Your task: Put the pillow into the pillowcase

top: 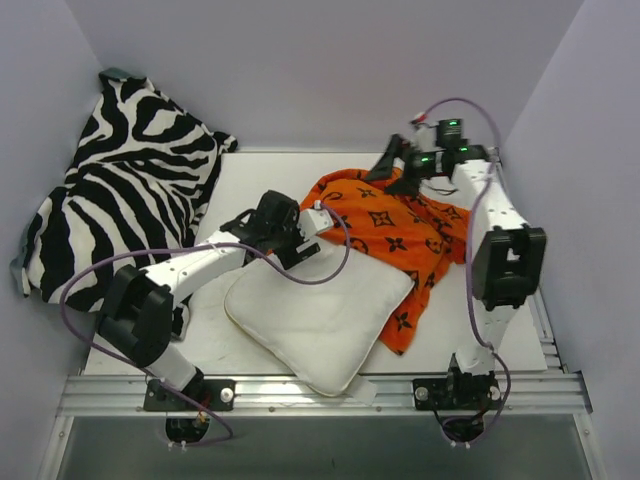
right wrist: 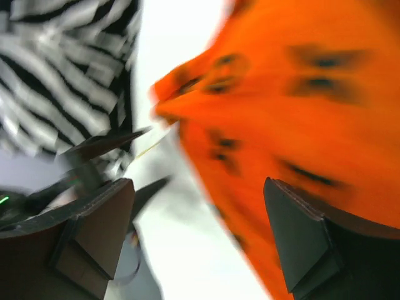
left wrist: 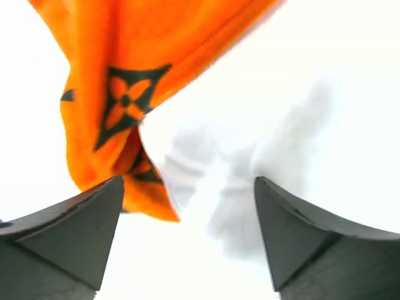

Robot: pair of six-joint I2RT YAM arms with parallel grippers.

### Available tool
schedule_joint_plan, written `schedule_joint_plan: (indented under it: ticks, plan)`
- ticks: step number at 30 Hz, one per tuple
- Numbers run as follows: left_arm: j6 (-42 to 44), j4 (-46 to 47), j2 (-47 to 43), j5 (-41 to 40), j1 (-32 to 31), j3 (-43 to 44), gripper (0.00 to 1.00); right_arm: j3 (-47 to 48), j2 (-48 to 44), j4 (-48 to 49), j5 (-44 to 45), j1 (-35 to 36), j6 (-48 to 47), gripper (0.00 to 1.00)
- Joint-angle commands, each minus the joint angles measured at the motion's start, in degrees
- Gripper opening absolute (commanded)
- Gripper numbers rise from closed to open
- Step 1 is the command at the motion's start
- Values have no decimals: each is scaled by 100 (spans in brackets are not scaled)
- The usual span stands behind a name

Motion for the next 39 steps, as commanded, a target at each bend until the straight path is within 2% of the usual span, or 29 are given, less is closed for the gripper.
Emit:
schedule_joint_plan:
  ticks: [1,4,5,6,8,10,14,15,20,24,27,28,29,30,31,33,34,36,39]
  plan:
    - [-851,-1096,-696,449,-158,555,95,-998,-1358,-950,910,-1073,-610,86]
    - [-1018,-1667,-916,642,-623,730,98,-1915,-2132,-1371,1428,-1480,-707,82]
    - [-1202,-1651,-978,477,-789,722,97,-2527,-2403,-1459,1447,-1611,-751,82]
    - [-1508,-1712,-970,467,-1218,826,97,-2803,-2528,-1521,1439,-1665,-812,81]
    - [-1791,-1844,-856,642,-1572,1002,97,-3531,-2634,-1539,1483,-1639,-883,77]
    - [-2257,-1932,-514,695,-2073,1301,98,-3841,-2512,-1469,1439,-1534,-813,75]
    - [-2872,-1941,337,381,-2680,1679,97,-3834,-1581,-874,1544,-1130,-664,74]
    - [-3108,-1976,488,83,-2777,1802,97,-3669,-1415,-436,1579,-999,-568,73]
    - [-3866,-2055,1253,-376,-2962,2285,97,-2570,-588,218,1474,-769,-215,71]
    - [-4209,-1915,1798,-763,-3023,2418,98,-2190,-516,552,1054,-725,241,75]
    - [-4375,-1932,2281,-842,-2805,2427,97,-2646,-1024,509,833,-996,356,82]
    - [-4411,-1915,2378,-869,-2699,2410,93,-2891,-1235,474,832,-1076,278,86]
    - [-4429,-1889,2449,-860,-2577,2418,87,-3294,-1672,430,859,-1485,155,87]
    - [-4446,-1827,2554,-512,-2227,2479,79,-3541,-1911,212,928,-1655,6,87]
    - [-4447,-1766,2564,-178,-2050,2506,52,-3735,-2131,79,1181,-1796,-335,88]
    - [-4403,-1363,2371,882,-1585,2506,27,-4324,-2598,-193,1508,-2017,-618,88]
    - [-4333,-1187,2257,1150,-1495,2454,13,-4500,-2669,-203,1570,-2025,-733,88]
    - [-4114,-931,2011,1528,-1416,2462,0,-4904,-2556,-195,1632,-1912,-760,86]
    - [-3990,-1062,1984,1732,-1389,2734,0,-5116,-2056,77,1580,-1544,-664,86]
